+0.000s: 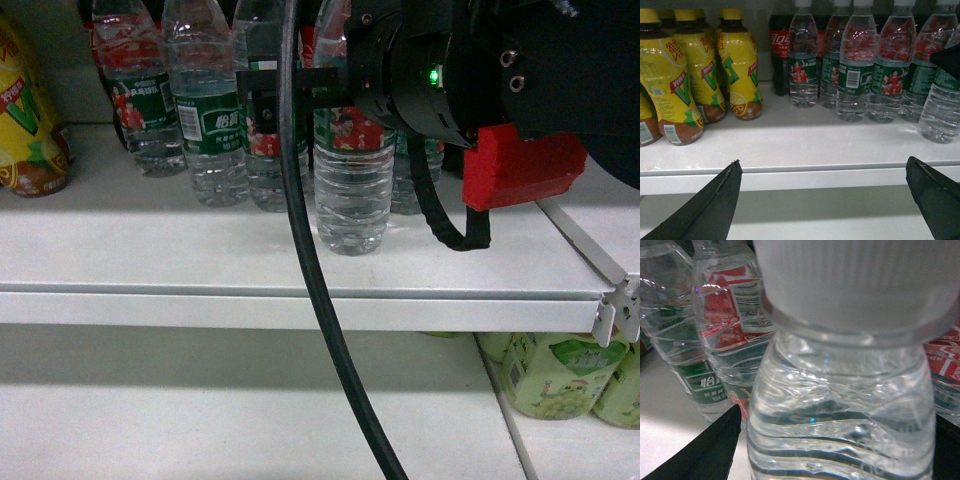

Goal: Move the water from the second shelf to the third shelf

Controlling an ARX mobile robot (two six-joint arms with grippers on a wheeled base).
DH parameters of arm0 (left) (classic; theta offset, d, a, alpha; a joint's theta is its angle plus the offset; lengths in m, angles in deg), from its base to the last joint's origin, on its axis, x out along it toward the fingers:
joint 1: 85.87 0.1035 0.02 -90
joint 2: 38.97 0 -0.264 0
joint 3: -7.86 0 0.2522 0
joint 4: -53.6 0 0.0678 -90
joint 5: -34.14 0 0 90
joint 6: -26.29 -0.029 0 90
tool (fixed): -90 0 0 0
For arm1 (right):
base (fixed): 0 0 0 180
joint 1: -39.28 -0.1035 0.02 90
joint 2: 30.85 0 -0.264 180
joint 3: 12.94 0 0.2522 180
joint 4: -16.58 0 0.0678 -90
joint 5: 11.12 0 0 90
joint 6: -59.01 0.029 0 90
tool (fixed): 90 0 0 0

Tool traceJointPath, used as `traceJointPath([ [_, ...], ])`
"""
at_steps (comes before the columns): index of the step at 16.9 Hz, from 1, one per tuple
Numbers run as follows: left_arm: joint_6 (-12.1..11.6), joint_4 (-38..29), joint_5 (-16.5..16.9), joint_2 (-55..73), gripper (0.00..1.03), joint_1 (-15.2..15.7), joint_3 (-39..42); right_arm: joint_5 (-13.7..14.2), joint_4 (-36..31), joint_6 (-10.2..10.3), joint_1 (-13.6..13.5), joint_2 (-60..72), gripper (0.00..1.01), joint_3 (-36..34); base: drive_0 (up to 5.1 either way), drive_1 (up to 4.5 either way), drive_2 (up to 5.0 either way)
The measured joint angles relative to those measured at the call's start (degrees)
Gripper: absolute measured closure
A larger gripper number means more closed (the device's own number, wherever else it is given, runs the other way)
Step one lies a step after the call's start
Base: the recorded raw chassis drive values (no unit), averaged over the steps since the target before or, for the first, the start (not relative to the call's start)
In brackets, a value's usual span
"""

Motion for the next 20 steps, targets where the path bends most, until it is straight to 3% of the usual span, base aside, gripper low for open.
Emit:
traceJointPath([
  [7, 0.0, 0.0, 0.0, 0.0, 0.05, 0.0, 0.0, 1.64, 2.51, 0.37, 0.76, 2.45, 0.03, 3.56, 0.0, 0.0, 0.0],
  [11, 0.0, 0.0, 0.0, 0.0, 0.05, 0.0, 0.0, 1.68, 2.73, 1.07, 0.68, 2.45, 0.42, 3.63, 0.0, 0.0, 0.0],
  [13, 0.0, 0.0, 0.0, 0.0, 0.05, 0.0, 0.0, 1.75, 1.66, 1.05, 0.68, 2.25, 0.54, 2.99, 0.0, 0.0, 0.0],
  [17, 0.0, 0.0, 0.0, 0.0, 0.05, 0.0, 0.0, 1.11, -0.61, 1.01, 0.31, -1.97, 0.57, -3.04, 0.0, 0.0, 0.0],
  [20, 0.0, 0.0, 0.0, 0.0, 0.05, 0.0, 0.0, -0.85, -1.29, 0.92, 0.44, -6.38, 0.57, -8.28, 0.0, 0.0, 0.0],
])
